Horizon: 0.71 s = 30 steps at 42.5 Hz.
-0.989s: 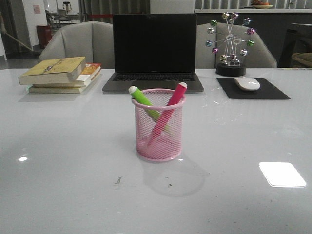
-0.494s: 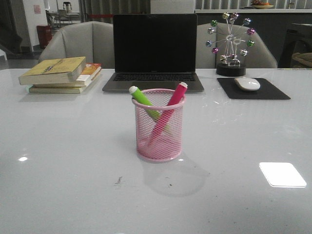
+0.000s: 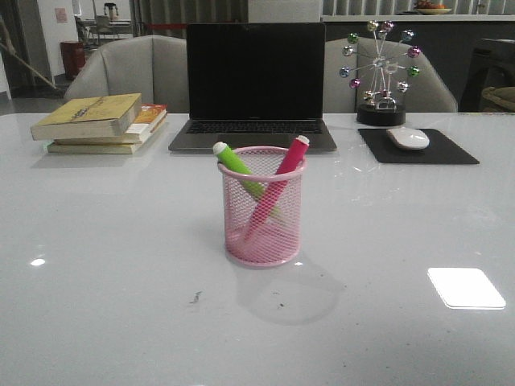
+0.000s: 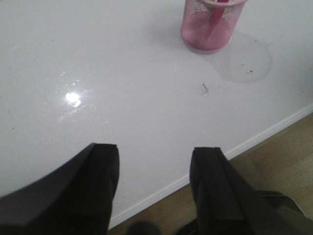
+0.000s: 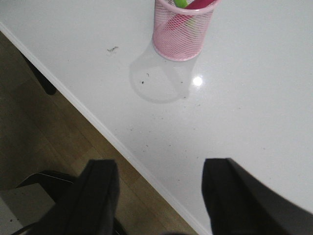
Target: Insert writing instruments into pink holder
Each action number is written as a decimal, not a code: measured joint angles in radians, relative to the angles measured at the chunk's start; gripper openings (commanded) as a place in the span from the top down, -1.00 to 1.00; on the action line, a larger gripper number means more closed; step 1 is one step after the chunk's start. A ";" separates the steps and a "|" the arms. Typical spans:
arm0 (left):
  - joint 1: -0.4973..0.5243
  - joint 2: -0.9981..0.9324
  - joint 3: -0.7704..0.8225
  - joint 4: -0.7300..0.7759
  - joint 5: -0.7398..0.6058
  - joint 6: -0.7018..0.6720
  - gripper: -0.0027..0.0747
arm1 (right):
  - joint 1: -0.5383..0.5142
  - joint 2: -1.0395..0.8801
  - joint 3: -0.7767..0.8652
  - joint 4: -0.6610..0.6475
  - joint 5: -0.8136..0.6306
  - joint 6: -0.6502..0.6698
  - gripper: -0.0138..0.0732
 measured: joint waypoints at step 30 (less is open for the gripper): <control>0.000 0.000 0.000 0.031 0.016 -0.042 0.68 | 0.000 0.000 0.000 -0.011 0.019 0.000 0.55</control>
